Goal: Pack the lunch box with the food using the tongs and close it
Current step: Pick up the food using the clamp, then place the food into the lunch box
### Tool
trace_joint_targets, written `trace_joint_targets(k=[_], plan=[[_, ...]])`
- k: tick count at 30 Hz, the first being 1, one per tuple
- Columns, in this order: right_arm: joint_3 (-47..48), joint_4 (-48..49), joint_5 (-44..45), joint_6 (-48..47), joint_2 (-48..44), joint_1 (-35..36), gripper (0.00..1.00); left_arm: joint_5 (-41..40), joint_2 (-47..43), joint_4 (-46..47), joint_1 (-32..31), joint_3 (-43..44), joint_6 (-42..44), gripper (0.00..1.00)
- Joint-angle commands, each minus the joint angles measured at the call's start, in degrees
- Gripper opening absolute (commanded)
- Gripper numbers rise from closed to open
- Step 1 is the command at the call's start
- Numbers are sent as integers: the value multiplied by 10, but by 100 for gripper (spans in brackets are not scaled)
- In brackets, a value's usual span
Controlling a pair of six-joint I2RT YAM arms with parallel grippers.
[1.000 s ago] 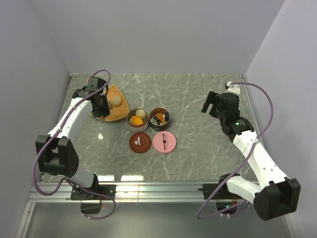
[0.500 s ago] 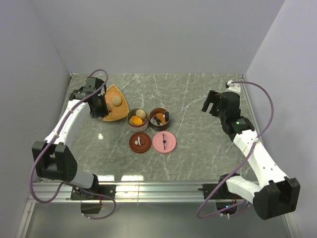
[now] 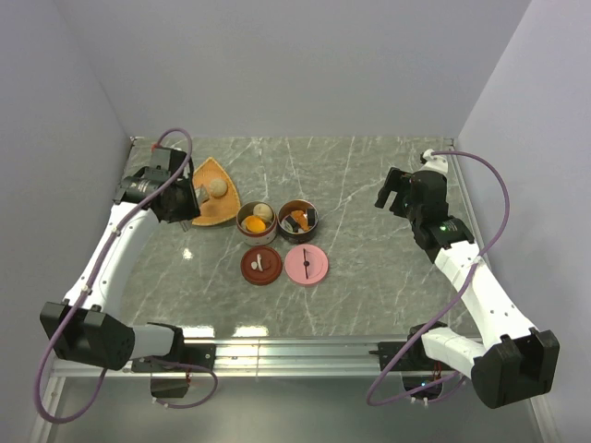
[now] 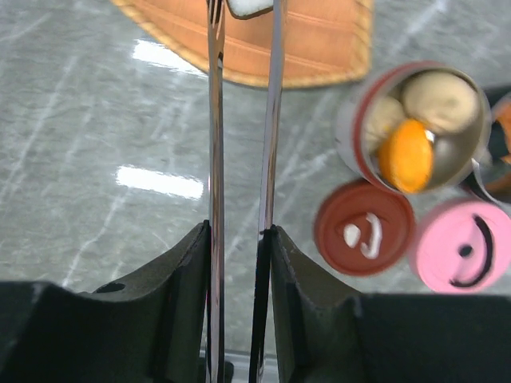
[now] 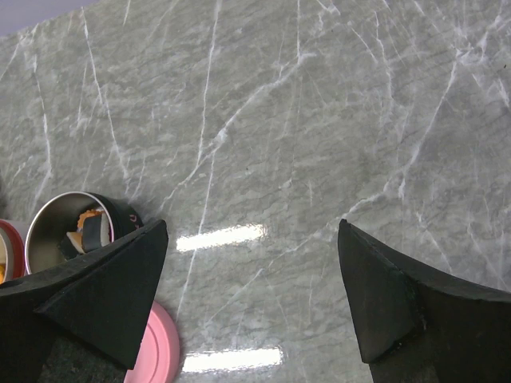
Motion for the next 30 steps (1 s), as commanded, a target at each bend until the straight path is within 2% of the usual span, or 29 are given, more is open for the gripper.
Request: trace_joint_targets(k=[1,7,13,22,30], plan=[[20,22,-1,8,-8,-4,93,1,-26,-5,-64,43,-32,27],[15,16,-1,15,-15,-4,93,-5,-3,-11,-191,104,-85,27],[1,11,6,21,-34,-4,93,6,36,13,-270,133,-105,27],[-13,-4,20,23,-65,-4,93,16,85,34,-347,122,-117,27],[-20,-12,23,26,-77,-4,93,0,93,27,-363,104,-129,27]])
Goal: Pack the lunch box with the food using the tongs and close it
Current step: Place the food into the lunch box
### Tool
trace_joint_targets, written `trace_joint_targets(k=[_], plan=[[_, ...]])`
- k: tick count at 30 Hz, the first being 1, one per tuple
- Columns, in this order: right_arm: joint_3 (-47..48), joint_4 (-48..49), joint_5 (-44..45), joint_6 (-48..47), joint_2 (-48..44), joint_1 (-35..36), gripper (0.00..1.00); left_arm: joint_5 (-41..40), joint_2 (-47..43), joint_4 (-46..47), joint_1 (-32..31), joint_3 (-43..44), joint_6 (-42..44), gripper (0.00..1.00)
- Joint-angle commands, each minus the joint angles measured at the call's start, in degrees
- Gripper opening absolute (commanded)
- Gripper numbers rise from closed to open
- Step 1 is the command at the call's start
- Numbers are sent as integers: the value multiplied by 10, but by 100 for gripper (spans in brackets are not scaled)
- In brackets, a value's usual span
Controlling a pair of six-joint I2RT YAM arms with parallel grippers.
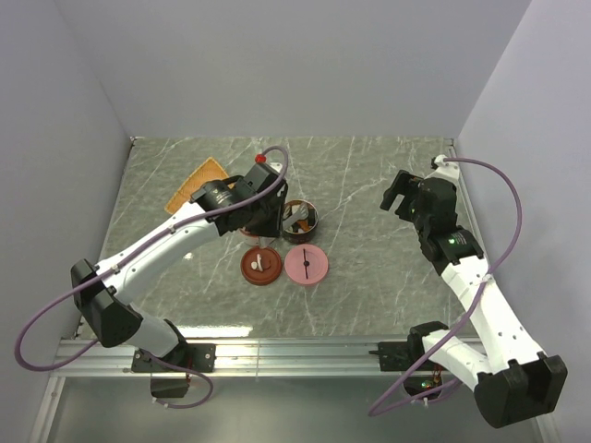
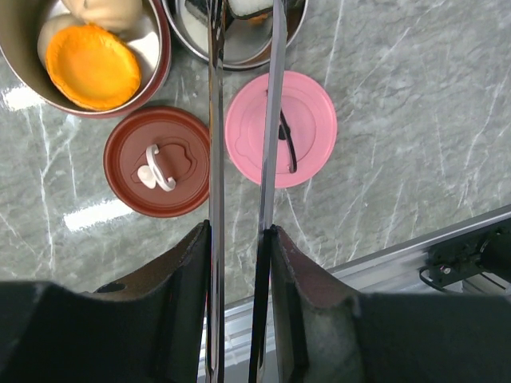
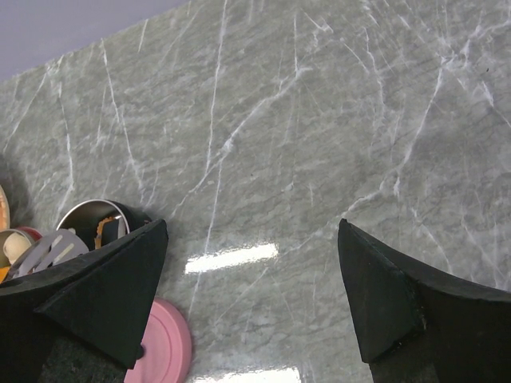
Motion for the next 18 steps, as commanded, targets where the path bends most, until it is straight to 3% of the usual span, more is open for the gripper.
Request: trace_joint_targets(k=[1,18], plan=[[-4,-1,9,7,-13,-3,93,-7,-10,20,-2,-7,-16,27],[-10,-7,8,13,-23,-3,93,0,-19,20,-23,-41,-26,28]])
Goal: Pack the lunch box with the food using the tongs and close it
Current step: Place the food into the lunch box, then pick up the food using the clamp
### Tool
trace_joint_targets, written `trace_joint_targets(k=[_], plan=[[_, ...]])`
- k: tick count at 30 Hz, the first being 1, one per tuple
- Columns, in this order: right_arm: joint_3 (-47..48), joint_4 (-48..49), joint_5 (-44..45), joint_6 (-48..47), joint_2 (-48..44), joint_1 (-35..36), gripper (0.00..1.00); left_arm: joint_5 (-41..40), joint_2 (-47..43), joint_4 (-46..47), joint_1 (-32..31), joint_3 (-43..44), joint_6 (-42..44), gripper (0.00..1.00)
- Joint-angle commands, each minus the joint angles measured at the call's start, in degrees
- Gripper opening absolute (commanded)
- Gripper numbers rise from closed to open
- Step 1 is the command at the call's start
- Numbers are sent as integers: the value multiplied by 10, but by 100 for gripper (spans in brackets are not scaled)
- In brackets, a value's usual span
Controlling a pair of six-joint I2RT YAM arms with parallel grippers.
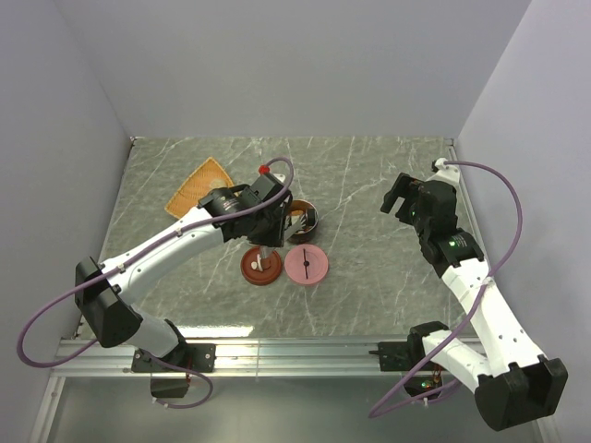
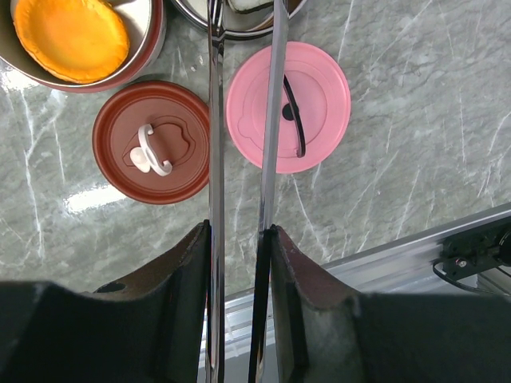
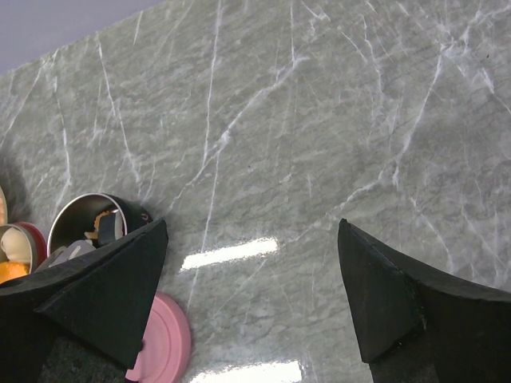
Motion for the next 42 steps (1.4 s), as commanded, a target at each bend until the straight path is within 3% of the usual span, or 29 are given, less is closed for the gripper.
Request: trace_joint_targets(k=[1,8,15,19,31,35,42], plan=[[-2,4,8,5,-13,-3,93,1,-18,11,-7,3,-10,28],[-4,3,8,7,-15,-3,94,2,-16,14,-9,3,-10,32],[-4,3,9,8,-15,-3,94,-13,-21,9,-13,19,-12,50],[-4,3,8,9,-13,-3,94,-17,-22,7,-13,26,-13,54],[1,7,7,10,-3,-3,94,-77,-26,-25,-6,77,-9,54],[1,11,6,9,0,-3,93,-69,-45,-25,36,70,9,53],[1,12,6,6,4,-3,93,-67,-88,-9,198,10,67,52]])
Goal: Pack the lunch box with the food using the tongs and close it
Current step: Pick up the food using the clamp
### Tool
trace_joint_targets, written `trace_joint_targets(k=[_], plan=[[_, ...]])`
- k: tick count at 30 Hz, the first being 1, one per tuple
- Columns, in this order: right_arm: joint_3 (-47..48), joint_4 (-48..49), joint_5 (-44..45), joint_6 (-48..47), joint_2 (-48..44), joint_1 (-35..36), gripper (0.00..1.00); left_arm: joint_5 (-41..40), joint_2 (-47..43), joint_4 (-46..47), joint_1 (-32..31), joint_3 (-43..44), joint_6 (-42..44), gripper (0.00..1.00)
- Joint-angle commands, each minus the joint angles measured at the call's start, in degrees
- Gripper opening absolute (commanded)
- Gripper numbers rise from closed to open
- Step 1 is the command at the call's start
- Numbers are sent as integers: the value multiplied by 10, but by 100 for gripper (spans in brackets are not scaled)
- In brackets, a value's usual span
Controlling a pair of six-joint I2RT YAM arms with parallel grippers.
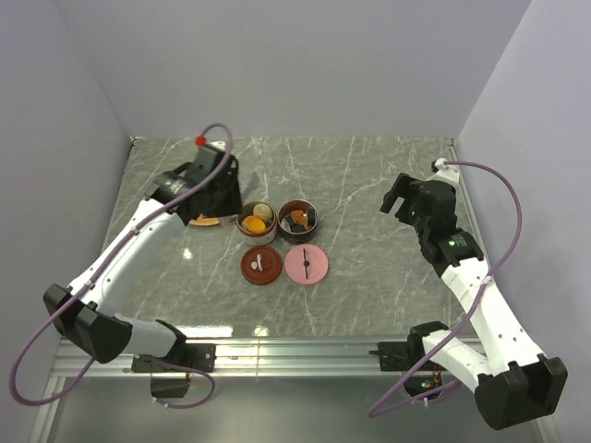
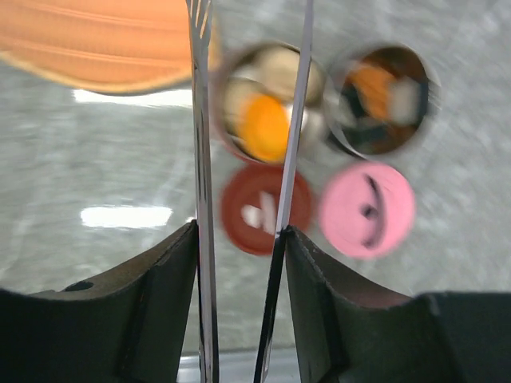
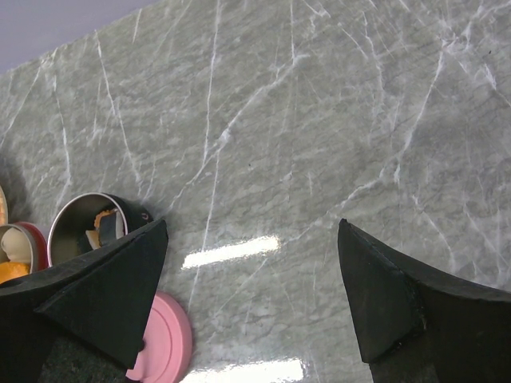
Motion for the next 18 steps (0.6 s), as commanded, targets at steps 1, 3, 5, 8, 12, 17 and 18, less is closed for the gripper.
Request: trace_joint_targets(k=[1,3,5,8,12,17,18], plan=[[3,14,5,0,2,-3,93,-13,-33,20,70,-24,48,52],[3,15,5,-1,5,-4,94,-13,-33,30,108,-40,65,52],[6,16,4,-2,9,-3,93,-11,-25,41,137,-50,74,52],[10,17,5,-5,12,-3,93,-7,-17,67,165,-66,84,52],[12,18,6,-10,13,-4,93,8,-5,99,193,-80,95,51],[19,18,6,-15,21,-3,94,16,14,122,207,-84,115,49],[21,19,6,-17,22,-3,93,19,17,127,208,-84,118,49]])
